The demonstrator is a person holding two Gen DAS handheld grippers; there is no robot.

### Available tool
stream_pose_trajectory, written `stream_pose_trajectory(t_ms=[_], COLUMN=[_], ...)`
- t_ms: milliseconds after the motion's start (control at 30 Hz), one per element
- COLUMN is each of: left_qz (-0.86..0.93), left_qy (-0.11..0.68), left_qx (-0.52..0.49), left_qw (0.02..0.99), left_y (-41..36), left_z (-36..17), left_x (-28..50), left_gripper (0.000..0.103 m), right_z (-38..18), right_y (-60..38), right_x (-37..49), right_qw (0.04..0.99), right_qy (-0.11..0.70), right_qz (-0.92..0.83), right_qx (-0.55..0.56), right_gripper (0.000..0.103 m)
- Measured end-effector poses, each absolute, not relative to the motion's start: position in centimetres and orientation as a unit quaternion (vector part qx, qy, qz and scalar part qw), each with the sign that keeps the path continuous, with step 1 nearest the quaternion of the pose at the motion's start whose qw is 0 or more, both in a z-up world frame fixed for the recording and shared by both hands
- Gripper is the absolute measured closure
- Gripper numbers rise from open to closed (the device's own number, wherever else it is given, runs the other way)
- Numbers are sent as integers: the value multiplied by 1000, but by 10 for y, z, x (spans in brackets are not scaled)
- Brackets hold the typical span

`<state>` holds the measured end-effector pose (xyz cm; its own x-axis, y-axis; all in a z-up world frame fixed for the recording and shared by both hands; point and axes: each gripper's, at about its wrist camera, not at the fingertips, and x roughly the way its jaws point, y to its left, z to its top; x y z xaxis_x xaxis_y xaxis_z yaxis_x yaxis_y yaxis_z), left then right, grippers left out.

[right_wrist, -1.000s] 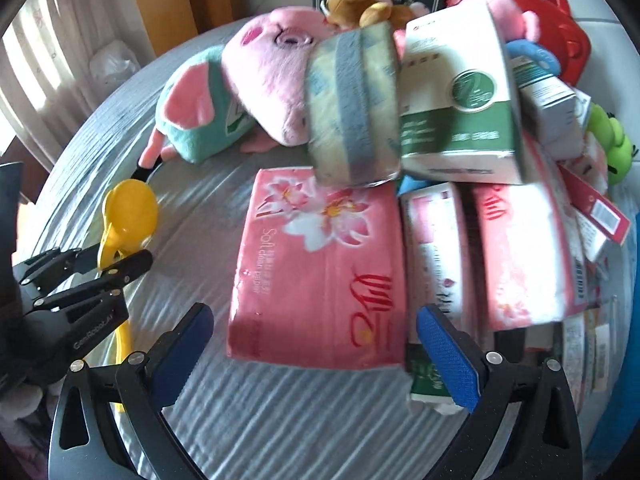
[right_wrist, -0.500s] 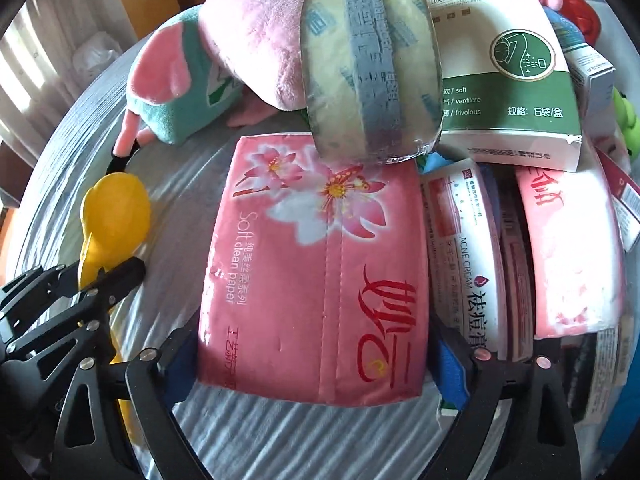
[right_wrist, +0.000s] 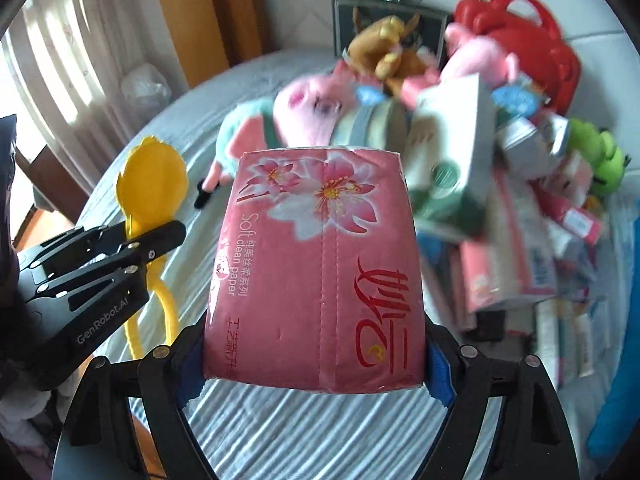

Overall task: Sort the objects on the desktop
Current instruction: 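Grasp the yellow toy with the left gripper while the right grasps the pink tissue pack, then carry both items to the blue crate and open both grippers inside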

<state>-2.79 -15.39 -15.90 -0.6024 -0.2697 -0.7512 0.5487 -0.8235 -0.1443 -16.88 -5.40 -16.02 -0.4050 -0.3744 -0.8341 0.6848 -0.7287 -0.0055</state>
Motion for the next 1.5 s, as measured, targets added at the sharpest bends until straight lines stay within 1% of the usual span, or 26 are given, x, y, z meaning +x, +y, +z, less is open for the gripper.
stream_pose_trajectory(t_ms=[233,533,833,1033,1167,1267,1433,1500], left_qz=[-904,-946,-980,-993,-995,-994,-989,-986], left_qy=[154,100,62,49,47,44,29,17], left_qx=[336,258,167,107,81,79,100,115], left_qw=[215,166,93,23,-24,-61,-106,-117], left_y=[-141,-88,8,95,159,207,278,303], left_z=[-122,-40,55,119,150,162,156,143], left_x=[-35,-70,-130,-171,-193,-212,-241,-246], left_gripper=[77,77,77,77,77,77,77,77], right_z=[-107,-27,51,91,105,105,86,77], right_y=[-11,75,198,301,370,419,480,498], right_x=[-167,-166,-177,-176,-173,-172,-177,-176], right_qw=[295,235,131,57,2,-36,-75,-79], right_qy=[152,112,72,52,46,40,32,31], right_qz=[-867,-920,-966,-982,-985,-983,-975,-972], right_qx=[372,293,209,171,166,174,207,220], right_gripper=[17,17,17,17,17,17,17,17])
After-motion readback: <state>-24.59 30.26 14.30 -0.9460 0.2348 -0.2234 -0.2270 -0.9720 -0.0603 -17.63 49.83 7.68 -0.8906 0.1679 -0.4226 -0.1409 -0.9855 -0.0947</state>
